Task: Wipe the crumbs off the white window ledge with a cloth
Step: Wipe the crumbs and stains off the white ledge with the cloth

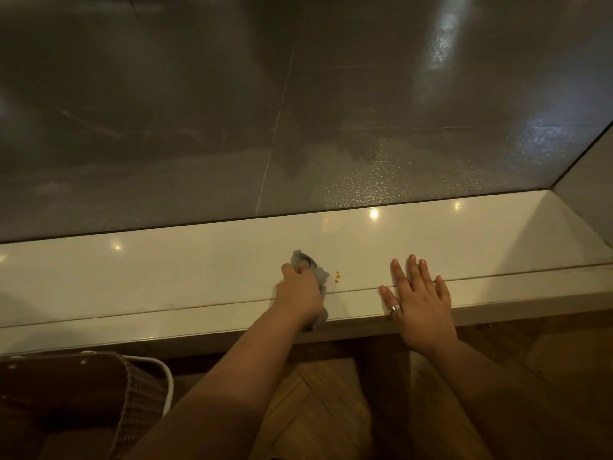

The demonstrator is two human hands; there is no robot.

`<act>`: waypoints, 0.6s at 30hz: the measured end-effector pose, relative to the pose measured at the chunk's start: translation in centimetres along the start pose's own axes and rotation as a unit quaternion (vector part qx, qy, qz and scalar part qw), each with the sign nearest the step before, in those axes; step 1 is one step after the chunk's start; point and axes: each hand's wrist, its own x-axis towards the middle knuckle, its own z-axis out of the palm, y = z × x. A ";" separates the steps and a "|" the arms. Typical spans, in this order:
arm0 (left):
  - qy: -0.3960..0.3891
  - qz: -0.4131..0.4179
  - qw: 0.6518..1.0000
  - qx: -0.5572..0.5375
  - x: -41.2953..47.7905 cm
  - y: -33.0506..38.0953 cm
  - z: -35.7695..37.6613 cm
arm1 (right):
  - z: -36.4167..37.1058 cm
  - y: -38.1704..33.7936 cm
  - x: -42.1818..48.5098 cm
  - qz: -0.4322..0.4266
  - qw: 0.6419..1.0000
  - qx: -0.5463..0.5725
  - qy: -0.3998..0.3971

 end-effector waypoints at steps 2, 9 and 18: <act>-0.028 0.018 0.999 -0.010 0.3 0.1 -0.7 | -0.1 -0.1 0.0 0.000 1.000 0.006 0.003; -0.089 0.106 0.990 0.008 1.4 0.1 -1.7 | 0.1 0.0 0.0 0.001 1.000 0.002 0.011; -0.081 0.208 0.974 0.028 3.4 1.1 -2.1 | 0.3 0.2 0.2 0.001 1.000 -0.003 0.004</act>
